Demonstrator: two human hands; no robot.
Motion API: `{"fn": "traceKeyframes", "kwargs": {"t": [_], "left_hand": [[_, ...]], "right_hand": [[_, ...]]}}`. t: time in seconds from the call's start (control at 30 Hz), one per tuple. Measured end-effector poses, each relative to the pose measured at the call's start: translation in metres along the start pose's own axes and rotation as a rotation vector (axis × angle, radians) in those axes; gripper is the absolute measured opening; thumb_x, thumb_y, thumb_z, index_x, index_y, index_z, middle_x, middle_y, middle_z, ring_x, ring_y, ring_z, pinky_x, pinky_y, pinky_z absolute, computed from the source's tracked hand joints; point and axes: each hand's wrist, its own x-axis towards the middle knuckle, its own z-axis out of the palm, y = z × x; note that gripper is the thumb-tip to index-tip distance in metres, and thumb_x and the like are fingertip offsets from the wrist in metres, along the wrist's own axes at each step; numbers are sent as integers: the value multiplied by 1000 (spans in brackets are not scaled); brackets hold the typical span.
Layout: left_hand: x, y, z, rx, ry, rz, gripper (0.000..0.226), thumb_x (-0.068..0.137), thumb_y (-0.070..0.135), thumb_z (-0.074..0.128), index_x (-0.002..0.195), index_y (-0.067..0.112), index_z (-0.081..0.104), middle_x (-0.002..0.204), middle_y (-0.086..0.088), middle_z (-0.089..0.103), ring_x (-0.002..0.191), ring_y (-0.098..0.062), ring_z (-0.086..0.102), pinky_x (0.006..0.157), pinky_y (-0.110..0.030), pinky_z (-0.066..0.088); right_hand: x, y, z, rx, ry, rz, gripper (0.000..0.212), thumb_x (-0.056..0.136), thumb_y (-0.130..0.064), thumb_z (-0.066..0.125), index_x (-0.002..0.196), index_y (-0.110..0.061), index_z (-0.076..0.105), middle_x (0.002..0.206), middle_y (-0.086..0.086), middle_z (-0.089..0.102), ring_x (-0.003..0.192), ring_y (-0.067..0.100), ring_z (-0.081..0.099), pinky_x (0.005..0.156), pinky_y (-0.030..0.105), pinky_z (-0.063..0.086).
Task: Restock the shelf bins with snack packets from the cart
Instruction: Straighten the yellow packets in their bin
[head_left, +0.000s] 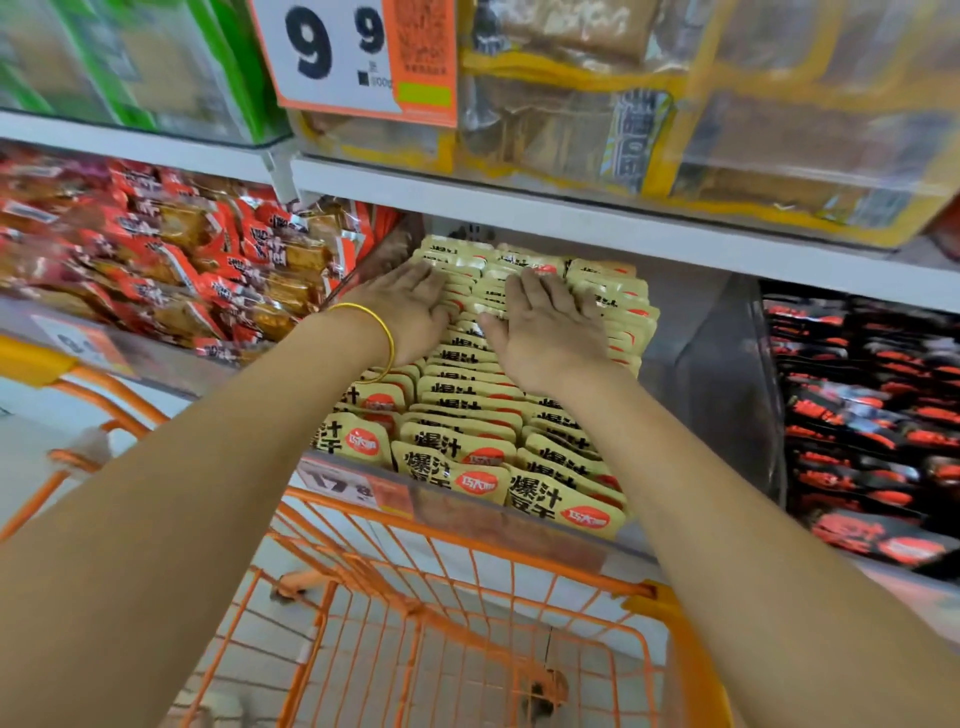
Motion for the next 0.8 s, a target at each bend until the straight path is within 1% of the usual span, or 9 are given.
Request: {"fn": "traceKeyframes", "kwargs": {"t": [0.2,0.37,0.5,0.67,0.8], "left_hand": [[-20,1,-3,46,-8,8,54,100,36,15,150,18,6,158,-3,1,145,-17,0,118,-37,6],[-33,-1,5,64,48,4,55,98,38,15,149,15,10,157,-5,9,145,-19,6,118,-39,10],[-43,-1,18,63,71,0,57,98,38,13,149,15,5,157,-6,5,145,-19,1,118,-39,8],[-45,4,25,-50,185,-8,56,98,36,17,149,16,4,158,-5,1,145,-16,-5,118,-32,0],[-38,2,21,-122,148,16,57,99,35,16,149,16,-1,157,-4,-8,144,-14,-10,118,-30,-4]], "right_hand": [[-15,-6,-4,11,-26,-58,61,99,-49,10,152,-19,1,159,-2,-9,146,22,-13,118,45,-6],[-26,-7,-2,0,-9,-70,60,100,-48,11,152,-19,3,160,-1,-3,146,23,-8,118,46,-4],[-37,-10,3,-19,27,-76,60,99,-47,8,152,-17,4,160,0,1,146,24,-4,118,47,-2],[-36,-13,7,-16,64,-48,62,99,-48,10,152,-16,2,160,2,0,146,26,-4,118,47,-2],[-32,-12,5,3,86,-24,66,98,-52,14,152,-15,4,160,6,-2,146,26,-6,118,47,-1]]}}
